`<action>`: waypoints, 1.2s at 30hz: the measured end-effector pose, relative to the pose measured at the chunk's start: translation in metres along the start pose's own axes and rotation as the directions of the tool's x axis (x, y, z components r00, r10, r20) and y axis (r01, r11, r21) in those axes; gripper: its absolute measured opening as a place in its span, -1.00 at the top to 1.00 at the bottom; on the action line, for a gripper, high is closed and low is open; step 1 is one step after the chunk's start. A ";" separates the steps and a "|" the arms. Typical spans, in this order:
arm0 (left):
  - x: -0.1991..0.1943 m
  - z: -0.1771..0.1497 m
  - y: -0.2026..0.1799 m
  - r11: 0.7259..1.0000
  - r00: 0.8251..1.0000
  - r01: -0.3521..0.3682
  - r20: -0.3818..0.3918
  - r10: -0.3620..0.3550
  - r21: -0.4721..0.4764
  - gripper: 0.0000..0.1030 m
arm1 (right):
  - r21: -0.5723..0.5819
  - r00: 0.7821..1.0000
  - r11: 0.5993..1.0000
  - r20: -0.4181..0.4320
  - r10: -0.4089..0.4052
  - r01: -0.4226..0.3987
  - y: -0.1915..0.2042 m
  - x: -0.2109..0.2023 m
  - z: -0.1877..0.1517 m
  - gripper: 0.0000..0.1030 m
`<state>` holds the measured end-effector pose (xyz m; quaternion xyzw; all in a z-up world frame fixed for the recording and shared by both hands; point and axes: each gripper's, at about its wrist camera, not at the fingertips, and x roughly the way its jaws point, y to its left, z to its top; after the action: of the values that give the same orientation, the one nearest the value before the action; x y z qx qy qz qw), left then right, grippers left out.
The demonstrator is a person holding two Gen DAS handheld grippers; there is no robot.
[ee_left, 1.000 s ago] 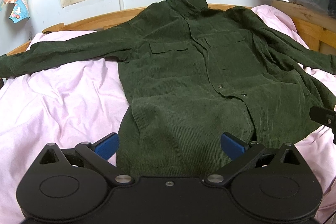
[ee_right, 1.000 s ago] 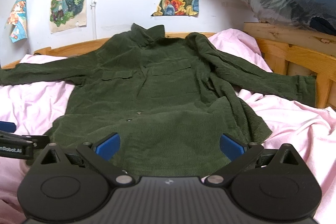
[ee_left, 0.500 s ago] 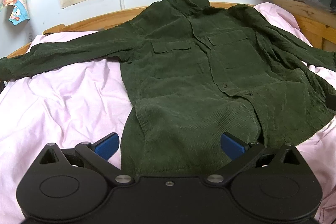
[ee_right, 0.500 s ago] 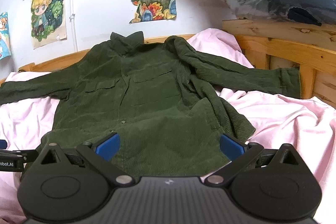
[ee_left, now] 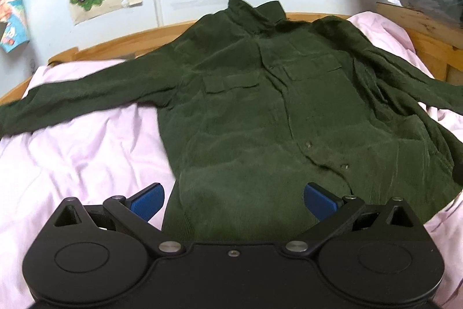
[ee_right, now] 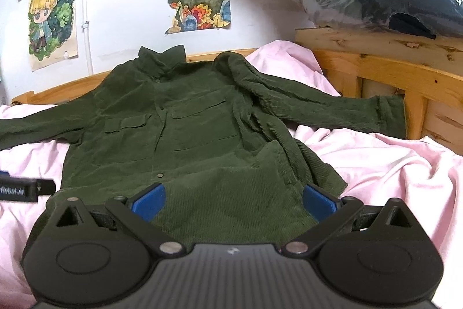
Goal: Fold large clothes
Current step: 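Grasp the green shirt's sleeve cuff with the right gripper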
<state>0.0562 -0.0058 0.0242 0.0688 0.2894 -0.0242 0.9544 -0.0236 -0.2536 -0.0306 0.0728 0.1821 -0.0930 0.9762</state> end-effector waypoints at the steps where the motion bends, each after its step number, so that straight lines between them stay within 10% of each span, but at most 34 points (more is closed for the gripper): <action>1: 0.002 0.003 -0.002 1.000 1.000 0.000 0.003 0.000 0.006 -0.99 | 0.003 1.000 1.000 0.001 -0.001 0.001 0.000 0.001 0.001 -0.99; 21: 0.112 0.069 -0.018 0.987 0.992 0.125 -0.009 -0.124 0.099 -0.99 | 0.099 0.977 0.972 -0.006 -0.213 0.213 -0.093 0.088 0.072 -0.99; 30: 0.130 0.054 0.034 0.989 0.993 0.113 -0.042 -0.109 0.099 -0.99 | 0.341 0.884 0.821 -0.079 -0.460 0.458 -0.196 0.161 0.084 -0.70; 36: 0.132 0.055 0.053 0.994 0.996 0.083 -0.042 -0.080 0.076 -0.99 | 0.556 0.880 0.698 -0.145 -0.453 0.451 -0.241 0.186 0.074 -0.69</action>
<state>0.2001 0.0376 0.0021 0.0943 0.3093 -0.0729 0.9435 0.1218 -0.5294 -0.0567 0.3163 0.1563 -0.3800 0.8551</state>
